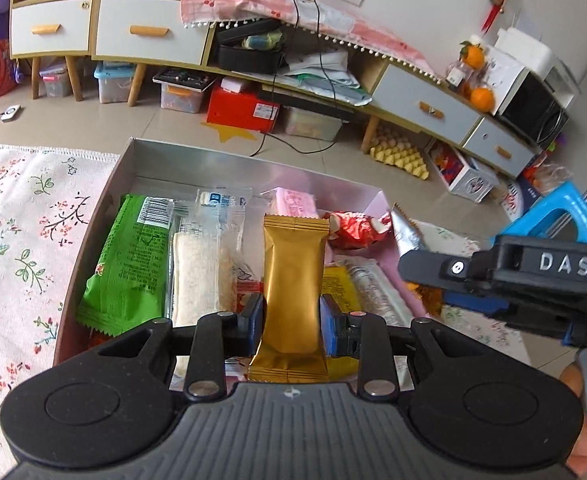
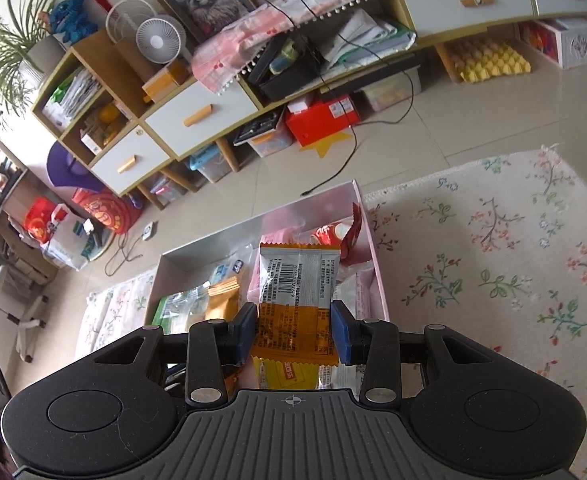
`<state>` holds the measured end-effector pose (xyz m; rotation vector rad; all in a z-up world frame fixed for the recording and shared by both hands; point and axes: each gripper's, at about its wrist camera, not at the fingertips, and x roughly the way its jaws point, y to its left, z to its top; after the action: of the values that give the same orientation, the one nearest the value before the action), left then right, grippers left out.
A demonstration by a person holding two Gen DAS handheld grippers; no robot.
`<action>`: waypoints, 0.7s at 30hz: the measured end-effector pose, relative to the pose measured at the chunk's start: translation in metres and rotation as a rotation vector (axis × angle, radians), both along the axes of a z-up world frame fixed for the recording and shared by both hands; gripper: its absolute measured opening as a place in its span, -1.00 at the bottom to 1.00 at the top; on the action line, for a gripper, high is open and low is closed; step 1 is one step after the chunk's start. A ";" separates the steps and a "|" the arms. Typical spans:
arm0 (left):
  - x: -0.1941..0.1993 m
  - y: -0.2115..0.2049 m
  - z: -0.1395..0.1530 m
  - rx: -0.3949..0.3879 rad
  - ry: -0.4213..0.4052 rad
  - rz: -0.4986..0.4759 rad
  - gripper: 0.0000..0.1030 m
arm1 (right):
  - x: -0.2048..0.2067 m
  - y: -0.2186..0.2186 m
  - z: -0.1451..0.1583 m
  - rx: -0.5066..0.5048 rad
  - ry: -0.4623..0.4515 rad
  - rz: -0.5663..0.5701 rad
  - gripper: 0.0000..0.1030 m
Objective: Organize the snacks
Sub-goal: 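Carry both packets over the pink box, lower them inside and open both grippers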
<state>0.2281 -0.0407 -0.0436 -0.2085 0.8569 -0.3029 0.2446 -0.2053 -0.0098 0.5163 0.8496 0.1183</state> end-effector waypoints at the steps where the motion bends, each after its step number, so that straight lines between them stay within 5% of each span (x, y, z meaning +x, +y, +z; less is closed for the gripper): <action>1: 0.000 0.000 -0.001 0.014 0.001 0.003 -0.46 | 0.001 0.000 0.000 -0.004 -0.002 -0.002 -0.26; 14: -0.003 0.012 0.013 -0.031 -0.016 0.067 -0.35 | 0.002 0.000 0.000 0.020 -0.060 -0.021 -0.23; 17: -0.008 0.014 0.018 -0.028 -0.029 0.079 -0.35 | -0.004 0.003 0.006 0.002 -0.138 -0.028 -0.11; 21: -0.014 0.019 0.025 -0.052 -0.037 0.084 -0.31 | -0.009 0.001 0.010 -0.001 -0.128 -0.044 0.12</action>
<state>0.2141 -0.0222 -0.0189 -0.2859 0.8023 -0.2496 0.2356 -0.2040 0.0004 0.5207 0.7132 0.1094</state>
